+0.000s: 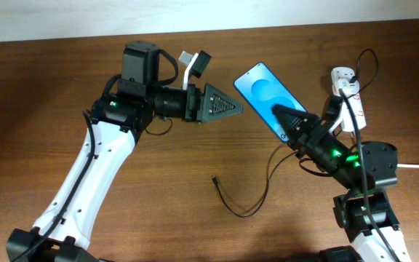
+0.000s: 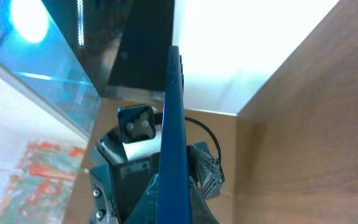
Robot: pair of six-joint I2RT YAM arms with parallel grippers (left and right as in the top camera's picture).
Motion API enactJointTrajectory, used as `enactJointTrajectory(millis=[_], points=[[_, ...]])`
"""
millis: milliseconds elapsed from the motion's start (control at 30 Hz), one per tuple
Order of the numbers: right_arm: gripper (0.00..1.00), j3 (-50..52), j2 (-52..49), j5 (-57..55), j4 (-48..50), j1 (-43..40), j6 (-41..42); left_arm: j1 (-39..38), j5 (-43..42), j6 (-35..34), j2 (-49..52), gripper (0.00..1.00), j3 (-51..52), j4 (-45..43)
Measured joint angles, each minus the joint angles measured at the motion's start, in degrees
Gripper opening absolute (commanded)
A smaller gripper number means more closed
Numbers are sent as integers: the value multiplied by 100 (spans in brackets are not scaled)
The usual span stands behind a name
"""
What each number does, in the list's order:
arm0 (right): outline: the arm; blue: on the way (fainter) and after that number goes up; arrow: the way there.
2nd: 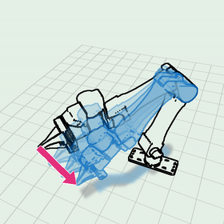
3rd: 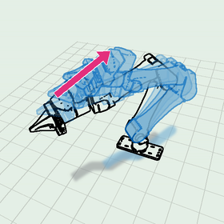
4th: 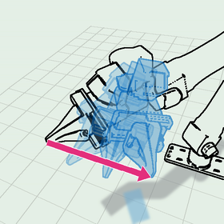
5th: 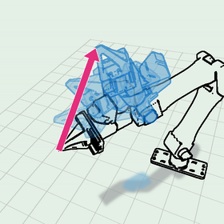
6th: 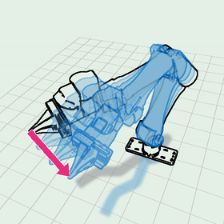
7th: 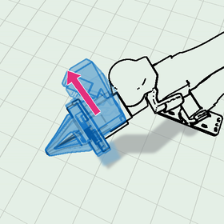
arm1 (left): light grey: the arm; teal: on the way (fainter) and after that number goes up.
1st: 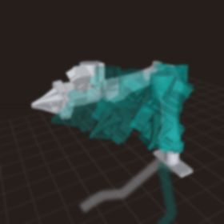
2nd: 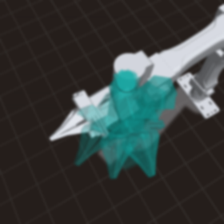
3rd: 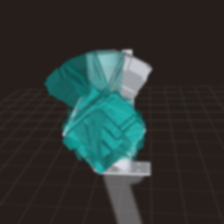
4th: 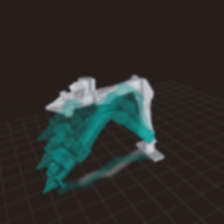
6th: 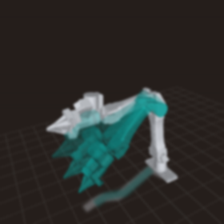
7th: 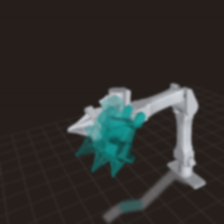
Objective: Plug charger to phone and switch on socket
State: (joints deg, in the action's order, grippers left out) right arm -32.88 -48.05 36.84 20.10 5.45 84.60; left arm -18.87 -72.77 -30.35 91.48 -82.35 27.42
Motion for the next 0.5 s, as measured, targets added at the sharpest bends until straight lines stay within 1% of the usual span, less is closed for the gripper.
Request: enactJointTrajectory(millis=[200, 367, 500], points=[[4, 0, 0, -634, 20, 511, 343, 0, -37, -627, 0, 93, -7, -555], [4, 0, 0, -1228, 50, 1021, 619, 0, -33, -890, 0, 90, -7, -581], [4, 0, 13, -1799, 289, 1377, 807, 0, -2, -1025, 0, 88, -7, -584]])
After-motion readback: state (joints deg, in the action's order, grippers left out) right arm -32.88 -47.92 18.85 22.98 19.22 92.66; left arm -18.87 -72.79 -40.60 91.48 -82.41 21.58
